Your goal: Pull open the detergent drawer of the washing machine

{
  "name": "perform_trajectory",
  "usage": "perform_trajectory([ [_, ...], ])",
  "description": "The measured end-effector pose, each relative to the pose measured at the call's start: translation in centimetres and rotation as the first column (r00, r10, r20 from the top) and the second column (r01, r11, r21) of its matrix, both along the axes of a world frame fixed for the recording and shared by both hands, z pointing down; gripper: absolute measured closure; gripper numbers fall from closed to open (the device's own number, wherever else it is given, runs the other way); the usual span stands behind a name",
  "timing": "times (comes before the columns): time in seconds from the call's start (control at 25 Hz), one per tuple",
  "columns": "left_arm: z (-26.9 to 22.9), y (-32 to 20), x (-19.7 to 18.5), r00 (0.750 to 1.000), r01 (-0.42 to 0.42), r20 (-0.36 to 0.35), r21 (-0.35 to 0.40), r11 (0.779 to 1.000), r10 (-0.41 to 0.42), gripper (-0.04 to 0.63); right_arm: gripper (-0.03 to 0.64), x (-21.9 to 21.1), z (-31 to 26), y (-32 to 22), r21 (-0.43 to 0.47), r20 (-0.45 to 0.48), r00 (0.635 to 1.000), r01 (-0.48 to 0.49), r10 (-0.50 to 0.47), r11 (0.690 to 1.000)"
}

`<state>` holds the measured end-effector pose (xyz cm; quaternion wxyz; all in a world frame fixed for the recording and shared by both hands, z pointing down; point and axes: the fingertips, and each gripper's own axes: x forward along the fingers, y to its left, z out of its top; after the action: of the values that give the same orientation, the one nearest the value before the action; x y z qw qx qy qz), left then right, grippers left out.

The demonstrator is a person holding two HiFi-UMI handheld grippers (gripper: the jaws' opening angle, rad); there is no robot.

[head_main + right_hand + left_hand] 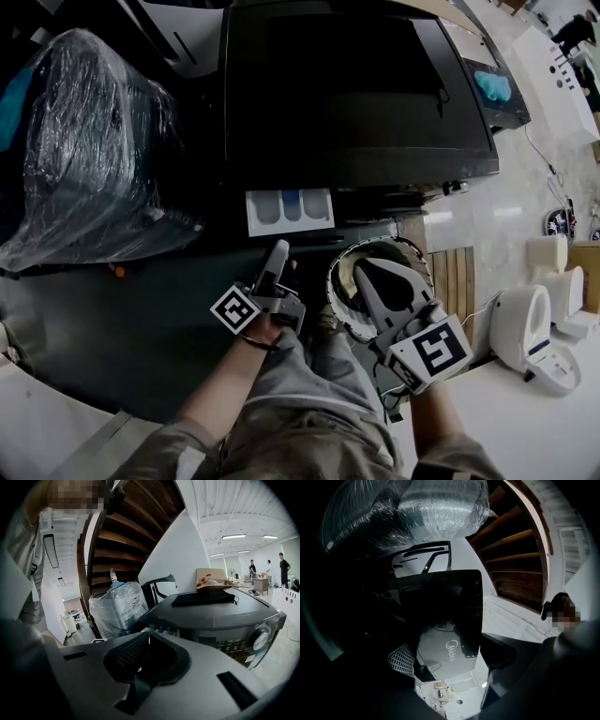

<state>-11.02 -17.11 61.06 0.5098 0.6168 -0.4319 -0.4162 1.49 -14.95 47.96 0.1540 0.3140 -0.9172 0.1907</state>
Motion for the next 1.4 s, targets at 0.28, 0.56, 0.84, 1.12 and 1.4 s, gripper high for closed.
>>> perform_trajectory([
  [0.28,0.0,3.2,0.9,1.000,-0.002,0.003,-0.005,1.000,0.002,0.147,0.584,0.8,0.3,2.4,-0.004,-0.016,1.000,0.009,-0.009,1.000],
  [0.56,-0.2,5.0,1.5,1.000,0.014,-0.005,-0.019,1.000,-0.014,0.147,0.584,1.6,0.0,3.8,-0.008,-0.031,0.999,0.011,-0.011,1.000],
  [0.84,0.0,5.5,1.5,1.000,0.017,-0.005,-0.028,0.999,-0.017,0.146,0.584,2.5,-0.3,4.5,-0.018,-0.062,0.998,-0.009,0.007,1.000],
  [1.12,0.6,6.9,1.5,0.999,-0.021,0.047,-0.104,0.994,0.026,0.146,0.584,2.1,-1.5,4.3,-0.002,-0.053,0.999,-0.003,0.002,1.000],
  [1.4,-1.6,8.2,1.0,0.964,-0.099,0.231,-0.152,0.983,0.132,0.147,0.584,1.8,-4.3,4.1,0.036,-0.029,1.000,0.013,-0.012,0.999],
])
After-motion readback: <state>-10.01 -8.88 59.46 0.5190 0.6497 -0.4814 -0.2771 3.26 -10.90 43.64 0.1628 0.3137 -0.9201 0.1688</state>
